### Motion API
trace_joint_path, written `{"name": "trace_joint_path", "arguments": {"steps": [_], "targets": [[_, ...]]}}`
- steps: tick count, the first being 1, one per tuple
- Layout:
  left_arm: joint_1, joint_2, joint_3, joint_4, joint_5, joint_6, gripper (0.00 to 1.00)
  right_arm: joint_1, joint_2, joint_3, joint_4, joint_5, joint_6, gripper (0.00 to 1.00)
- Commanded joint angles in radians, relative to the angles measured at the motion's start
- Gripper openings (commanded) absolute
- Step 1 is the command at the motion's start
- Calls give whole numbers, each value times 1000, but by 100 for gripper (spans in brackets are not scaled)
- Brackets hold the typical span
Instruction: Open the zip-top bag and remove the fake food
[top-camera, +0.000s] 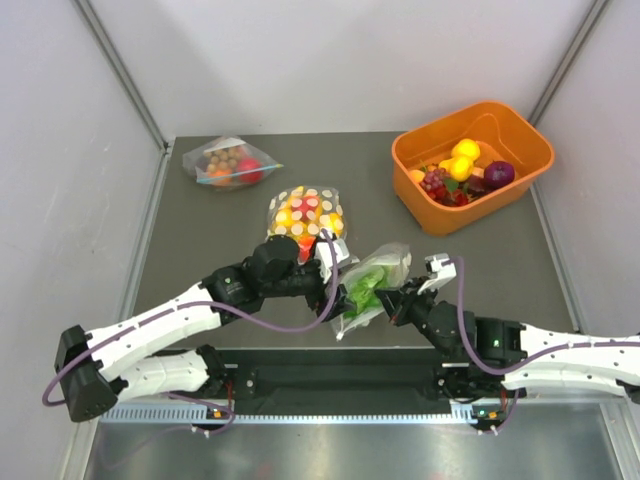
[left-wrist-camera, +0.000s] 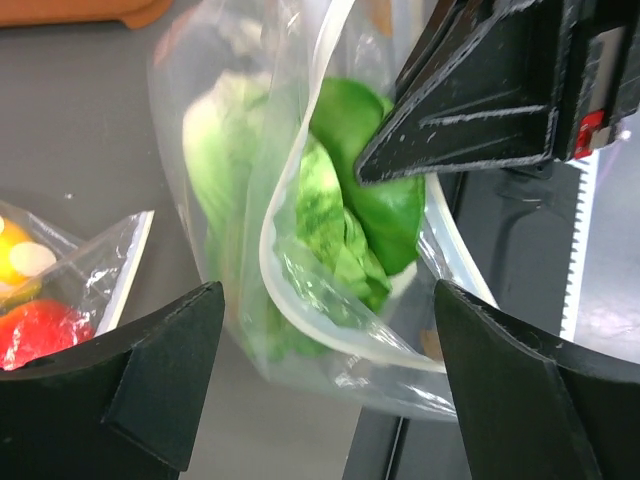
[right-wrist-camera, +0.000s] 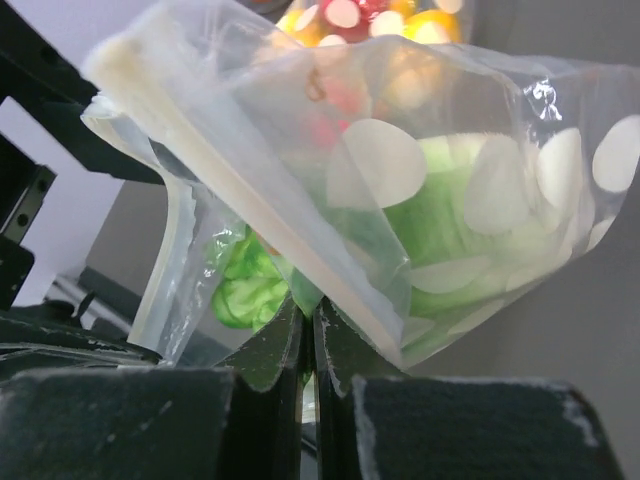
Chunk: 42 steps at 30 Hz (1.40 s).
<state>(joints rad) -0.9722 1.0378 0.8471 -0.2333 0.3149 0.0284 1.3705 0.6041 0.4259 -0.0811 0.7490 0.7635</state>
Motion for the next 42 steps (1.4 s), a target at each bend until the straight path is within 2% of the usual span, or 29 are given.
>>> {"name": "trace_joint_path", "arguments": {"steps": [1, 8, 12, 13, 15, 17, 18, 19, 22, 25, 32, 42], "targets": [[-13, 19, 27, 9, -59, 1, 90, -1, -23, 5, 9, 104, 31, 0], [-22, 114, 67, -54, -73, -7, 88, -2, -7, 31, 1, 179, 30, 0], [-26, 166, 92, -90, -62, -12, 76, -2, -13, 34, -5, 239, 34, 0], [-26, 183, 95, -104, -60, -13, 58, -2, -20, 34, -8, 260, 37, 0], [-29, 195, 101, -109, -62, -15, 42, -2, -30, 31, -13, 262, 43, 1], [-29, 211, 102, -112, -57, -16, 21, -1, -33, 27, -14, 250, 46, 4], [-31, 215, 101, -112, -56, -18, 12, -1, -33, 25, -23, 239, 48, 7], [-31, 225, 102, -110, -54, -19, 0, -1, -26, 27, -34, 216, 57, 21], [-33, 241, 102, -110, -62, -21, 0, -2, -7, 42, -91, 167, 62, 47], [-34, 251, 104, -110, -66, -22, 0, -1, 5, 62, -109, 116, 24, 56], [-34, 242, 98, -97, -56, -21, 0, 1, 20, 128, -134, 81, -26, 57], [-37, 234, 95, -89, -65, -21, 0, -1, 242, 246, -270, 64, -7, 55]]}}
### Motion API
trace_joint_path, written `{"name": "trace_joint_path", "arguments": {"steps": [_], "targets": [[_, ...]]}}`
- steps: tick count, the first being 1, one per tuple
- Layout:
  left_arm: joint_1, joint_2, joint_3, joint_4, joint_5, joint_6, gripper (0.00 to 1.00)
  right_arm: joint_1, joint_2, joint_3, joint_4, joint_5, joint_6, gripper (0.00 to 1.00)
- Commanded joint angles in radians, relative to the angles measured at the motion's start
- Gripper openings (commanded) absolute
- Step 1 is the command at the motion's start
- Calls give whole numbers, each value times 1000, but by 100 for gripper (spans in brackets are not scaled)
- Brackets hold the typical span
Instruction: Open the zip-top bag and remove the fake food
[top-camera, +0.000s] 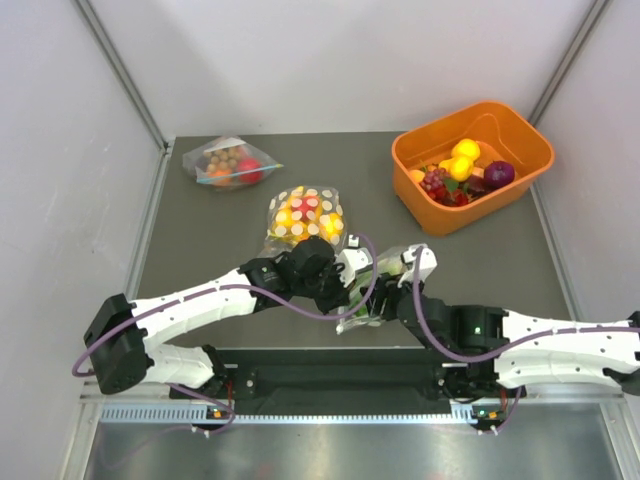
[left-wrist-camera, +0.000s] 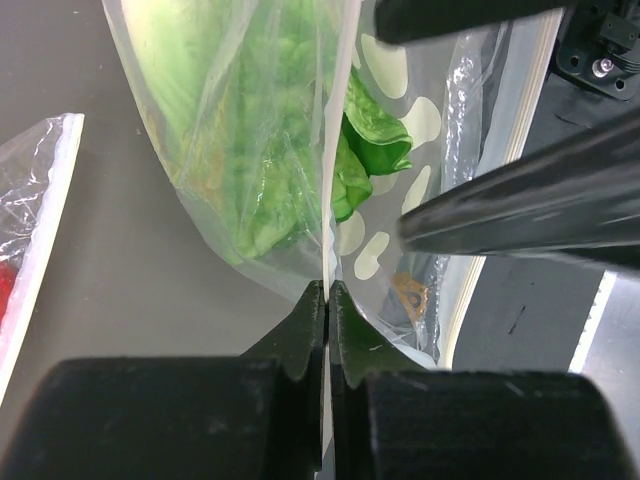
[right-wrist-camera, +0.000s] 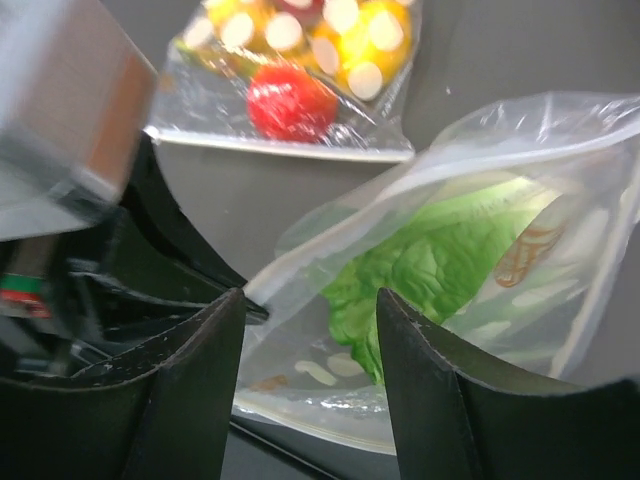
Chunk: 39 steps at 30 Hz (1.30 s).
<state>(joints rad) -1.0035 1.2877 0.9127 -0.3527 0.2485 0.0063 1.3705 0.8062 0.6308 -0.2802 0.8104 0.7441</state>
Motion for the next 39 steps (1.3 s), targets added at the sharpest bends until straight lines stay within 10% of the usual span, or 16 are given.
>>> {"name": "trace_joint_path", "arguments": {"steps": [1, 39], "targets": [[-6, -18, 29, 31, -3, 1, 0, 1, 50, 38, -76, 3, 30, 55], [-18, -57, 9, 64, 57, 15, 0, -168, 260, -92, 30, -103, 63, 60]]}}
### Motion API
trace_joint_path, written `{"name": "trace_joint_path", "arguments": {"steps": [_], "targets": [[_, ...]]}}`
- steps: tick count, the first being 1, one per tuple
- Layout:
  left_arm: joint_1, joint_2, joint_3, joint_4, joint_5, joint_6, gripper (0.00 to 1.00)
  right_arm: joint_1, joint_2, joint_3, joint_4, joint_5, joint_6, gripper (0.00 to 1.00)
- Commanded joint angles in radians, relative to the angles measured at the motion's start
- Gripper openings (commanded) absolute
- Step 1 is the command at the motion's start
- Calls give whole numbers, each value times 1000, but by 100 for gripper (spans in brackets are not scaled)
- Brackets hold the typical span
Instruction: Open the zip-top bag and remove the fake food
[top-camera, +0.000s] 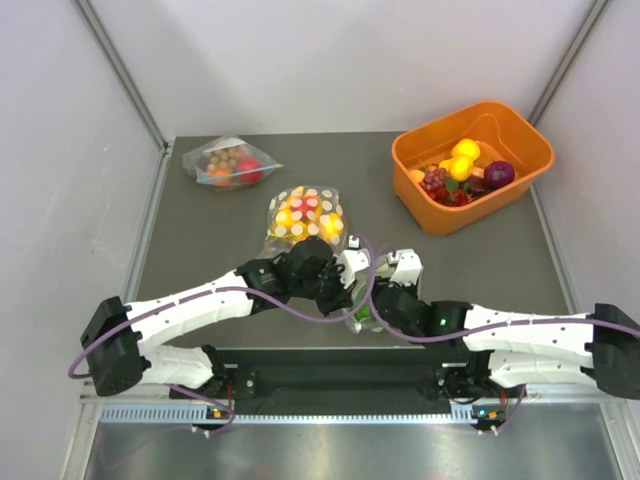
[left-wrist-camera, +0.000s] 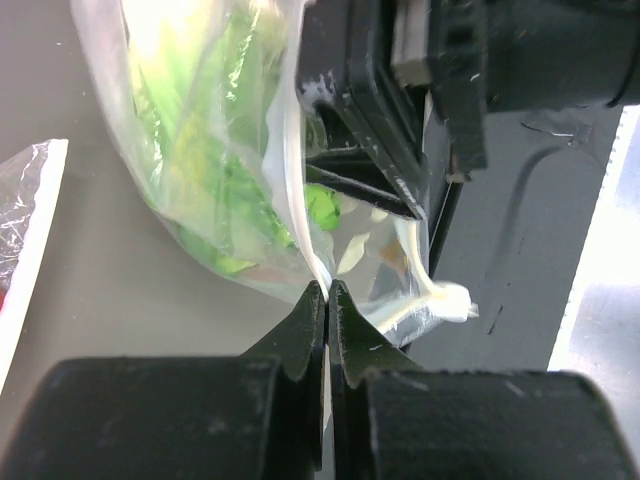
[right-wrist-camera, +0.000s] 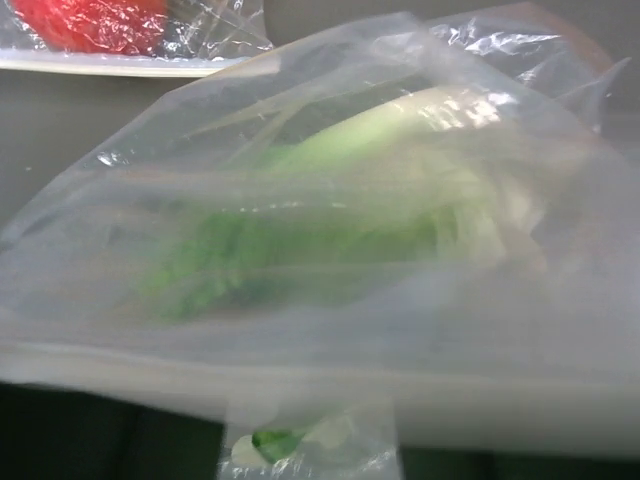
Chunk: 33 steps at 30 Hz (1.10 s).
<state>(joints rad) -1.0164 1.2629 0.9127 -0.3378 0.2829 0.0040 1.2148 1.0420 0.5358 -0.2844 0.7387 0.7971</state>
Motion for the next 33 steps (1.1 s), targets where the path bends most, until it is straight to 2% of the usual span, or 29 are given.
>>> {"name": "trace_joint_path", "arguments": {"steps": [1, 3, 4, 7, 8, 22, 29, 33], "targets": [[-7, -33, 8, 51, 19, 17, 0, -14, 30, 6, 37, -35, 8, 52], [-7, -33, 8, 49, 15, 19, 0, -14, 39, 10, 37, -41, 7, 38], [-7, -31, 8, 51, 10, 19, 0, -14, 38, 15, 34, -41, 7, 23], [-7, -30, 8, 49, 4, 22, 0, -14, 9, 27, 24, -41, 7, 4], [-7, -28, 9, 48, -1, 22, 0, -12, -23, 29, 24, -35, 4, 1], [-13, -7, 12, 34, -57, 28, 0, -21, -362, 32, 60, 11, -18, 0], [-11, -7, 14, 23, -157, 22, 0, -20, -494, 18, -2, -74, -12, 0], [-13, -14, 21, 14, -237, 8, 0, -21, -533, 30, -120, -73, -1, 0]]}}
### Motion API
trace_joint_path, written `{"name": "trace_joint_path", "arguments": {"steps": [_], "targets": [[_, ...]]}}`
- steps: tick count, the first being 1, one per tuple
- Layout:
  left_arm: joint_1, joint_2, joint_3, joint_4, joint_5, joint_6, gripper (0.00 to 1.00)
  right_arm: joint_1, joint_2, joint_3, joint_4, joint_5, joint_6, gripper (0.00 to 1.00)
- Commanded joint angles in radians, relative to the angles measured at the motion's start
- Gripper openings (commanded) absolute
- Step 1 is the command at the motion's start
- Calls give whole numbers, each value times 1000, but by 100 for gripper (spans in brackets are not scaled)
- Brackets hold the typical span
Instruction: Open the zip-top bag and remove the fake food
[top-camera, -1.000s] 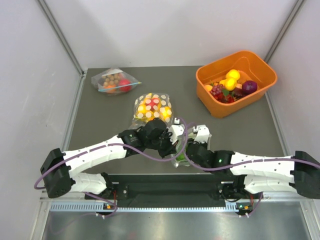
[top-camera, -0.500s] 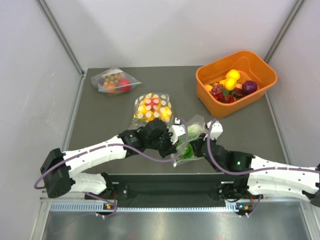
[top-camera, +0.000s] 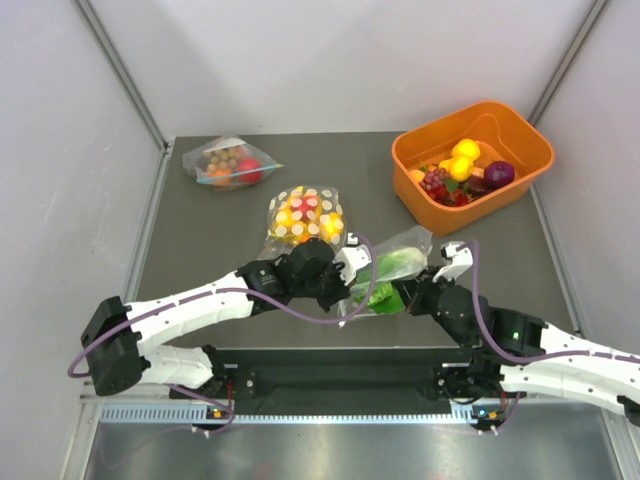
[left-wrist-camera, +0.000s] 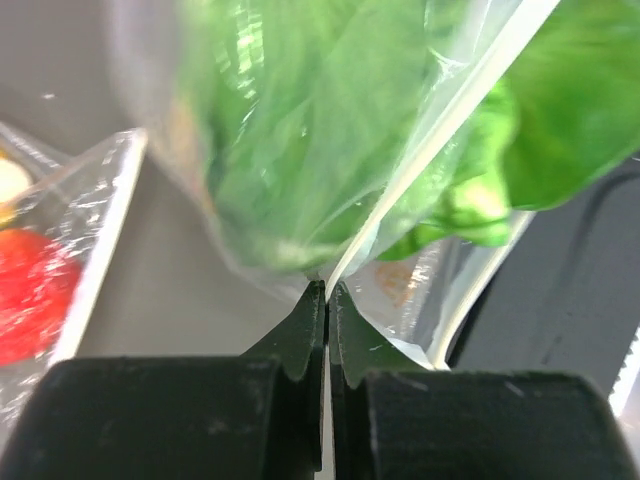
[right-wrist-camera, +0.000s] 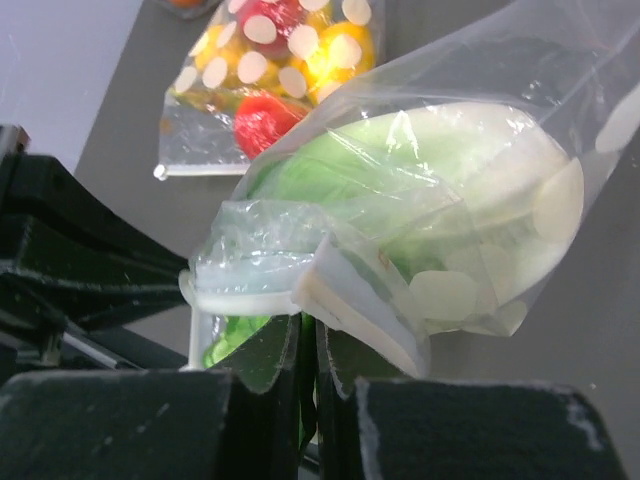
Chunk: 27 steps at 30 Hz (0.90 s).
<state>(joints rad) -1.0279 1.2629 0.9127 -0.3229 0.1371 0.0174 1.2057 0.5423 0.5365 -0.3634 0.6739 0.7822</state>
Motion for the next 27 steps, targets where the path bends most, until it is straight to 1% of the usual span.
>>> {"name": "trace_joint_path", "arguments": {"steps": [1, 8, 15, 16, 22, 25, 26, 27], "targets": [[0, -17, 20, -1, -102, -4, 0, -11, -36, 29, -60, -7, 15, 0], [0, -48, 5, 15, -189, -11, 0, -12, -64, 5, -124, -34, 37, 0], [14, -14, 17, -5, -298, -16, 0, -12, -81, -7, -135, -82, 29, 0], [18, -17, 15, 4, -300, -42, 0, -12, -84, -4, -141, -83, 28, 0], [46, -10, 11, 8, -310, -54, 0, -12, -97, 5, -177, -114, 19, 0], [48, 6, 12, 10, -268, -48, 0, -12, -131, 0, -160, -122, 28, 0], [48, 7, 9, 18, -220, -42, 0, -12, -142, -6, -151, -117, 37, 0], [46, 12, 8, 18, -205, -39, 0, -12, -156, -18, -131, -112, 43, 0]]}}
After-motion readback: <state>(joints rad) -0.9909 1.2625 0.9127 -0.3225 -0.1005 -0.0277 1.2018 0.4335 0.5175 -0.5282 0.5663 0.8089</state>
